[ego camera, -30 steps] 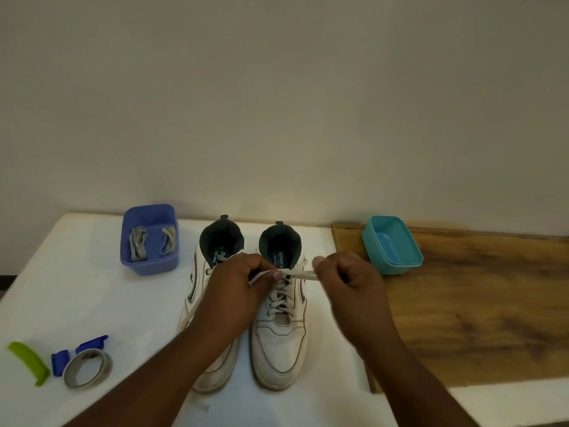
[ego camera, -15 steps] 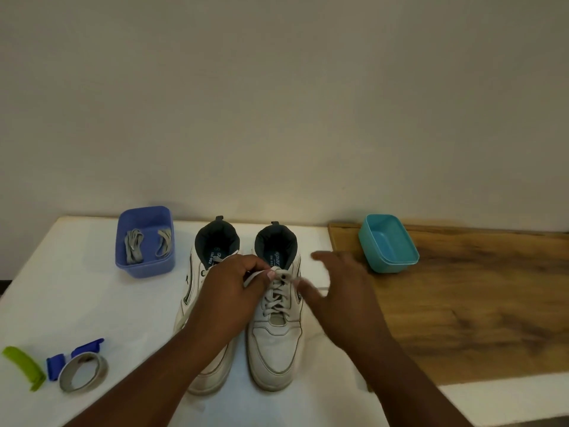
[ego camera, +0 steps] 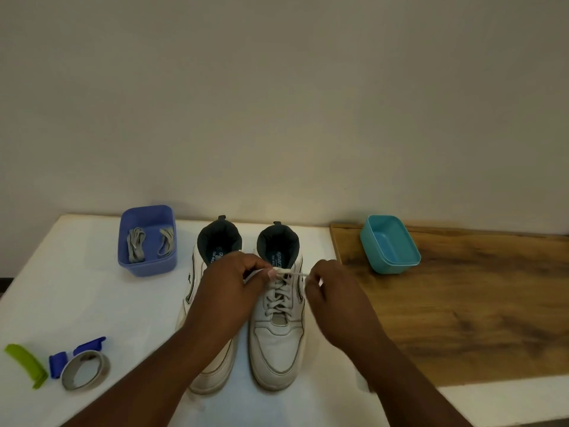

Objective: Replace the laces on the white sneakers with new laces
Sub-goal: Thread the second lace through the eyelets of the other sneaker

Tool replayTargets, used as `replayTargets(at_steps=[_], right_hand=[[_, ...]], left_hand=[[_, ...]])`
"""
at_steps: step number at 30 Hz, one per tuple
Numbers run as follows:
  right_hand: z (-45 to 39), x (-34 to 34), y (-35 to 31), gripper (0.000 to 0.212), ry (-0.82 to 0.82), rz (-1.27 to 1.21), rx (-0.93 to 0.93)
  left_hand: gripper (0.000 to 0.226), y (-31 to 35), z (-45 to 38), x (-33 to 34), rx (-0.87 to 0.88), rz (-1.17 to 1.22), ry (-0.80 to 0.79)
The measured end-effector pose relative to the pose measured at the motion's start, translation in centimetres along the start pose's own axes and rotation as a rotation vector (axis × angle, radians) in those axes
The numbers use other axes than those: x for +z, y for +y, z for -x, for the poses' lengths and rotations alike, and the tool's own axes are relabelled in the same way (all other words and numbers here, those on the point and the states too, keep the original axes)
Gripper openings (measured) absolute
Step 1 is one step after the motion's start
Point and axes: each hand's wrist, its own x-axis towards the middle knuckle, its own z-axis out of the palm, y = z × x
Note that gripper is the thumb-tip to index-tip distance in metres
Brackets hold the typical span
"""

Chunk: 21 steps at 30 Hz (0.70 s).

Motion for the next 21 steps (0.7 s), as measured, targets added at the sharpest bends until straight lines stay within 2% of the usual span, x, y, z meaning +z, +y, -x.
replayTargets(at_steps=[2,3,5,7,9,11,12,14,15,16,19,21], right_hand=[[-0.1,-1.1,0.5,0.017,0.080,0.060,-0.014],[0.0,-1.4,0.7,0.018,0.054,0.134,0.009],[0.3,-1.2,1.3,0.021,-0.103,0.262,0.135],[0.3,-0.5,1.9,0.023,-0.178,0.248,0.244],[-0.1,-0.5,1.7,0.025,-0.161,0.127,0.293],[-1.1,-1.2,1.1,0.025,-0.136,-0.214,0.419],[-1.5,-1.8,0.7,0.026,-0.136,-0.480,0.561],[-1.5,-3.0,0.1,0.024,-0.171,-1.000,0.794],[-1.4,-3.3,0.3,0.020,-0.175,-1.173,0.815],[-1.3,-3.5,0.5,0.018,-0.181,-1.297,0.819],[-1.2,-3.3,0.8,0.020,-0.187,-1.504,0.769],[-1.4,-3.2,0.5,0.030,-0.147,-1.556,0.696]], left_hand=[[0.014,-0.2,-0.1,-0.4,0.027,-0.084,0.061],[0.015,-0.5,-0.1,-0.5,0.031,-0.140,0.080],[0.014,-1.1,0.0,-0.3,0.013,-0.265,0.096],[0.016,-1.2,0.3,-0.1,0.004,-0.358,0.105],[0.025,-0.5,0.5,0.2,0.003,-0.356,0.107],[0.030,0.5,0.6,0.6,-0.059,-0.188,0.075],[0.032,1.0,0.4,0.6,-0.177,0.027,0.055],[0.031,2.0,-0.2,0.3,-0.532,0.670,0.066],[0.029,2.2,-0.4,0.1,-0.653,0.962,0.084],[0.027,2.2,-0.6,-0.1,-0.694,1.136,0.095],[0.028,2.3,-0.6,-0.2,-0.632,1.246,0.041],[0.028,2.4,-0.4,0.2,-0.604,1.085,0.021]])
